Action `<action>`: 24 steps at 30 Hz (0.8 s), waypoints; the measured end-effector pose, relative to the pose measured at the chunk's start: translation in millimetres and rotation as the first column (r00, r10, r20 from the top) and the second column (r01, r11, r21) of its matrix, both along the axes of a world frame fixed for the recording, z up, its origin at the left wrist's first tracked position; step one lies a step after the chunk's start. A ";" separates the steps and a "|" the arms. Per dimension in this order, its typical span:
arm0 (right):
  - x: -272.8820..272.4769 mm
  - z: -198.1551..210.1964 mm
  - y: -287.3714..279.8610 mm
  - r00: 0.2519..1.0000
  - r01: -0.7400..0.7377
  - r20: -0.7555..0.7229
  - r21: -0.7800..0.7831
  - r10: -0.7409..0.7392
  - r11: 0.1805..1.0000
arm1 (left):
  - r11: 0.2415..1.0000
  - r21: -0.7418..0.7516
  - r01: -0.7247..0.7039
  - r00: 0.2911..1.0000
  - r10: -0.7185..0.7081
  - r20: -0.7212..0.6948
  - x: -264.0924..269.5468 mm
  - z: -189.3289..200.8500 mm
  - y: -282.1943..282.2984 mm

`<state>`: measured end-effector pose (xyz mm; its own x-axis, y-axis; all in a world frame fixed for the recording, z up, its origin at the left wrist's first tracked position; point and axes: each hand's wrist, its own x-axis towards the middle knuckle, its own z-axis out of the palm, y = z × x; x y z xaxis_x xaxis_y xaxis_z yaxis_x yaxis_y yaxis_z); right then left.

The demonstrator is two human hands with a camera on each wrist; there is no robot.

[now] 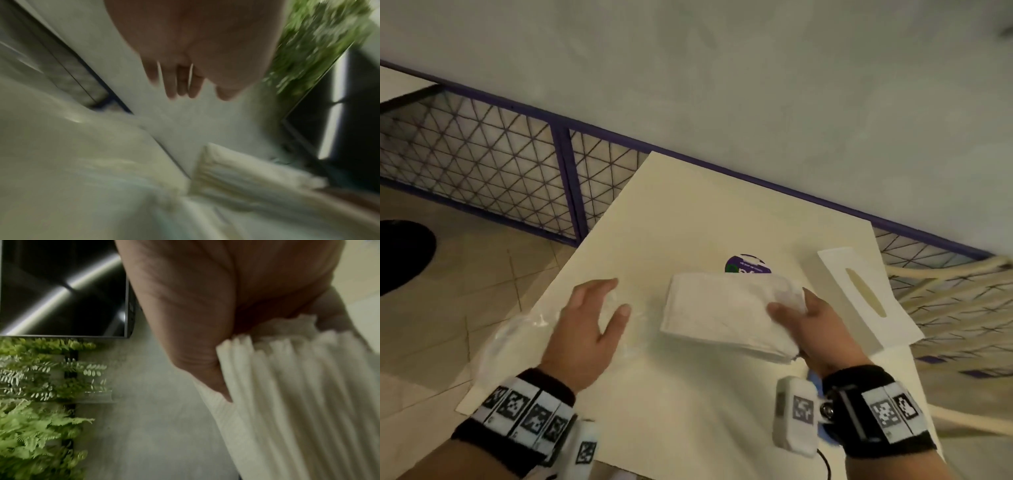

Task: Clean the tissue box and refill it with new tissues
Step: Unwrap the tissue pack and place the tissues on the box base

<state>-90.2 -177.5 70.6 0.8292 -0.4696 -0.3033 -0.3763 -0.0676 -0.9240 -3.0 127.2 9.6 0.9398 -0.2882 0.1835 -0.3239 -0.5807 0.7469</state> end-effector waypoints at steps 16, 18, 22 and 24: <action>-83.5 -48.2 -12.5 0.993 0.070 0.081 0.210 -0.089 0.975 | 0.898 -0.409 0.164 0.704 -0.397 -0.588 -32.0 -30.0 -105.2; -85.4 -56.6 -10.9 0.987 0.090 0.113 0.201 -0.115 0.975 | 0.900 -0.411 0.148 0.763 -0.368 -0.531 -32.5 -33.9 -104.8; -91.9 -87.2 -9.6 0.987 0.141 0.056 0.149 -0.151 0.979 | 0.901 -0.395 0.178 0.755 -0.382 -0.532 -31.7 -45.8 -98.0; -94.9 -100.3 -6.2 0.986 0.161 0.025 0.116 -0.165 0.980 | 0.906 -0.368 0.209 0.749 -0.390 -0.535 -34.2 -55.8 -94.2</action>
